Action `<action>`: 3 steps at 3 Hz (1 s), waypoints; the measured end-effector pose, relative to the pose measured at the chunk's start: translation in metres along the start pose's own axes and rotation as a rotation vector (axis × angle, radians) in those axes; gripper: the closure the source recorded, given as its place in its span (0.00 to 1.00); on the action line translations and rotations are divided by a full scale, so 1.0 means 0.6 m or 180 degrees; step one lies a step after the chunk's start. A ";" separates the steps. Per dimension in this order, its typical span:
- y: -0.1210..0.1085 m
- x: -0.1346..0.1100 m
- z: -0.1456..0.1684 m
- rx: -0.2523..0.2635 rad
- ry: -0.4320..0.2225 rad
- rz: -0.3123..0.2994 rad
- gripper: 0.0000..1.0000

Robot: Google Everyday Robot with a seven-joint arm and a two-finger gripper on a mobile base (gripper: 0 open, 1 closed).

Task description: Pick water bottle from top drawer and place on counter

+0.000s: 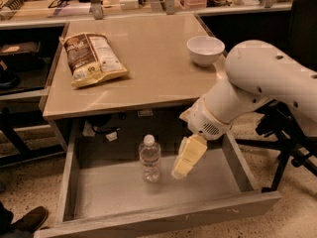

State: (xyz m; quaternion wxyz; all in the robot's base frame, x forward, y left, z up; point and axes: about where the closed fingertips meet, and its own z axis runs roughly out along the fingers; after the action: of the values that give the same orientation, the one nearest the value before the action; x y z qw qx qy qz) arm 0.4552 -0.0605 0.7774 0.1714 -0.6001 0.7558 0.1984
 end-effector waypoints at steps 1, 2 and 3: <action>0.000 0.001 0.003 -0.0014 -0.0005 0.0007 0.00; 0.005 0.003 0.033 -0.0056 -0.0195 0.0007 0.00; 0.001 -0.006 0.080 -0.0121 -0.0514 -0.0004 0.00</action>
Offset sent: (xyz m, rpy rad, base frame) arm -0.0073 0.0266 -0.0565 0.2132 0.0047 -0.0017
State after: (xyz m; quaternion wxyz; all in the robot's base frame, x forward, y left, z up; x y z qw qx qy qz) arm 0.4563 -0.0331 0.7376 0.2204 -0.5858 0.7352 0.2603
